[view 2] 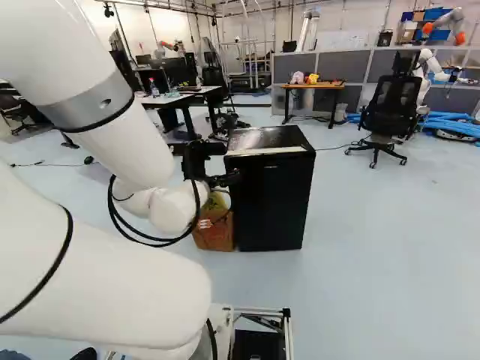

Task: Grab a drink from the fridge

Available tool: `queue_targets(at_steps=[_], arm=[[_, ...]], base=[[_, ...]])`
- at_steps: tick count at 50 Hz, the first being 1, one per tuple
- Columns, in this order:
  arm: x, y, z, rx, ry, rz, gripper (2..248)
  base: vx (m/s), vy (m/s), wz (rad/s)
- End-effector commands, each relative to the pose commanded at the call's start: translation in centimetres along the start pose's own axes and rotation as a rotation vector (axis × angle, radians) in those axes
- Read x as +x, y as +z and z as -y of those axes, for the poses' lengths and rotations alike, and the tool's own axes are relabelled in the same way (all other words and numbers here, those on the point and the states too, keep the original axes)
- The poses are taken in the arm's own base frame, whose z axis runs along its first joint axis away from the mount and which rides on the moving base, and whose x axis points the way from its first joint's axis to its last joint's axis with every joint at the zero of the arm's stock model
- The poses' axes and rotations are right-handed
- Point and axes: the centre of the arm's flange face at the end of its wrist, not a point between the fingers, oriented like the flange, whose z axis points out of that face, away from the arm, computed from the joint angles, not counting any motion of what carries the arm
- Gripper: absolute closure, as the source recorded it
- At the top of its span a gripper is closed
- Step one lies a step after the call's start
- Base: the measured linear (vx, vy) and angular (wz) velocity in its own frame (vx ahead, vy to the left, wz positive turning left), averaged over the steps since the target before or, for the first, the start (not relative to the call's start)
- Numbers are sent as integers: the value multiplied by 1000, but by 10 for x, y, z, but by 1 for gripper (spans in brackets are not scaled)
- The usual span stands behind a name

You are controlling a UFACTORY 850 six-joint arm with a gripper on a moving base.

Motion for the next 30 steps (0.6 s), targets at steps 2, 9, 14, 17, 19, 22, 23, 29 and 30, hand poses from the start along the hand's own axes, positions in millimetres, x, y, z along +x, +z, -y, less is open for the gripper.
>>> queue_targets(at_steps=[2, 9, 14, 17, 19, 22, 23, 29, 30], arm=[[0, 0, 0, 0, 0, 0, 3], [0, 0, 0, 0, 0, 0, 3], [0, 0, 0, 0, 0, 0, 3], [0, 0, 0, 0, 0, 0, 3], [0, 0, 0, 0, 0, 0, 3], [0, 0, 0, 0, 0, 0, 3], [0, 0, 0, 0, 0, 0, 3], [0, 0, 0, 0, 0, 0, 3], [0, 0, 0, 0, 0, 0, 3]], base=[[35, -37, 1], [28, -32, 4], [27, -29, 24], [34, -25, 56], [24, -22, 100], [23, -27, 125], [18, -28, 113], [11, -19, 121], [8, -12, 117]])
